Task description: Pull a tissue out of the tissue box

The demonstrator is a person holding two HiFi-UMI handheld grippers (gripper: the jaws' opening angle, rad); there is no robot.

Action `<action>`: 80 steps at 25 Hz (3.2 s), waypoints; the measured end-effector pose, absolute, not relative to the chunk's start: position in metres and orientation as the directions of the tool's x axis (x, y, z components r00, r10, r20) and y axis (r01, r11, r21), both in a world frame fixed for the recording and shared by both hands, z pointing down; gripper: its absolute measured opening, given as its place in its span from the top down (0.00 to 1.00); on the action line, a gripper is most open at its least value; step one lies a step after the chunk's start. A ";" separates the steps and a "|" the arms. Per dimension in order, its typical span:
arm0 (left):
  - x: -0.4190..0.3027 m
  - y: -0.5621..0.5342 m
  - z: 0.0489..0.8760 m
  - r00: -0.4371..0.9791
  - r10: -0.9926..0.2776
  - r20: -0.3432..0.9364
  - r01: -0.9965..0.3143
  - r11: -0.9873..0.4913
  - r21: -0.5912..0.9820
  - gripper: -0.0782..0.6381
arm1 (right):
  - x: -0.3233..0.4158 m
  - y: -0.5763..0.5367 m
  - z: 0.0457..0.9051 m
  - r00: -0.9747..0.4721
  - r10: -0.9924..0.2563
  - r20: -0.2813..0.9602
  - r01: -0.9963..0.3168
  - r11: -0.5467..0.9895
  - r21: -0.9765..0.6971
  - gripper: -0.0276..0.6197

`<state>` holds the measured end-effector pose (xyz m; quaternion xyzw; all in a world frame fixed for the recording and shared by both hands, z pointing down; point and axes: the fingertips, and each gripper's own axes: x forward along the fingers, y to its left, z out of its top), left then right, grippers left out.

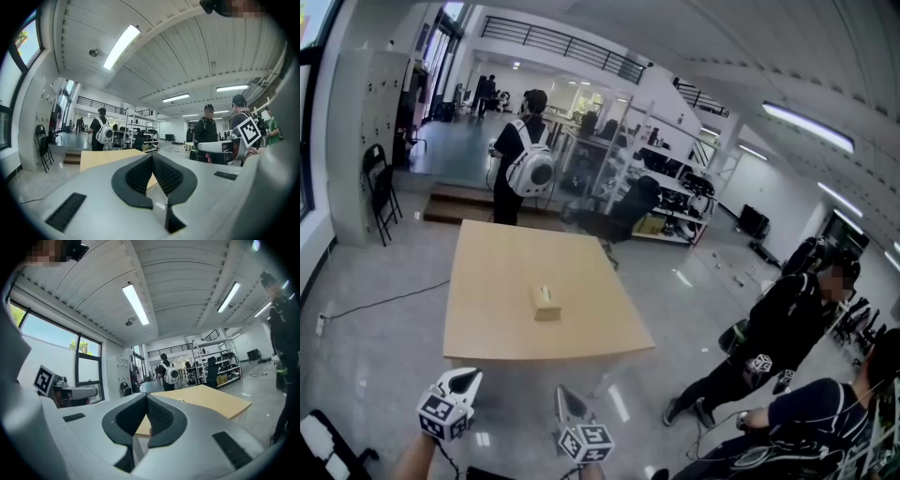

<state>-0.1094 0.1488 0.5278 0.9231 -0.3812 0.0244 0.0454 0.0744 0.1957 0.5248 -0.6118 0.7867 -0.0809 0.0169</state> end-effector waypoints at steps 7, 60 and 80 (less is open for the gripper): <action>-0.100 0.150 0.523 0.692 -0.718 0.068 -0.721 -0.689 0.071 0.88 | 0.083 0.199 0.530 -0.270 -0.959 0.088 -0.957 0.257 -0.136 0.94; -0.070 -0.120 0.526 0.765 -0.638 0.088 -0.644 -0.761 0.078 0.88 | 0.098 -0.052 0.520 -0.167 -0.978 0.125 -0.981 0.152 -0.118 0.94; -0.061 -0.197 0.537 0.765 -0.636 0.099 -0.644 -0.760 0.091 0.88 | 0.109 -0.129 0.529 -0.167 -0.977 0.136 -0.981 0.151 -0.119 0.94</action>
